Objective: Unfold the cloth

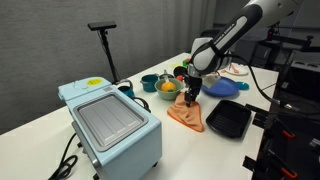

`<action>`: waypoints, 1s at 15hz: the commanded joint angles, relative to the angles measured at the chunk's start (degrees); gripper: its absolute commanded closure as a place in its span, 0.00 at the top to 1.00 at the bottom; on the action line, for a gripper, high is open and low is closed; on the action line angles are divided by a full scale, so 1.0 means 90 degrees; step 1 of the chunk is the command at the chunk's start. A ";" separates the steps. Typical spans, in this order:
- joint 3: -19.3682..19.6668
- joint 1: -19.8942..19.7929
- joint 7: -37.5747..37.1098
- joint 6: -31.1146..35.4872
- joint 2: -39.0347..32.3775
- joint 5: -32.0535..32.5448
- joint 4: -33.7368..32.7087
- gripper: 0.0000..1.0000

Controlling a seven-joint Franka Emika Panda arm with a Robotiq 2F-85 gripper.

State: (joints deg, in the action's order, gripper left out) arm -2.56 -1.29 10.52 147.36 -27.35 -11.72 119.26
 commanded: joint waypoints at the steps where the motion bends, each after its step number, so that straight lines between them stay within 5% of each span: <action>1: -0.0139 -0.0132 0.0011 -0.0022 -0.0028 0.0082 -0.0132 0.30; 5: -0.0069 -0.0203 0.0104 -0.0192 0.0327 0.0170 -0.0006 0.01; 9: -0.0079 -0.0329 0.0192 -0.0430 0.0699 0.0193 0.0055 0.00; 15: -0.0834 -0.0441 0.1196 -0.0421 0.1296 -0.1019 -0.0038 0.00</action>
State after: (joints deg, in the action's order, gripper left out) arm -5.82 -4.33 15.60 143.39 -18.96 -14.79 118.78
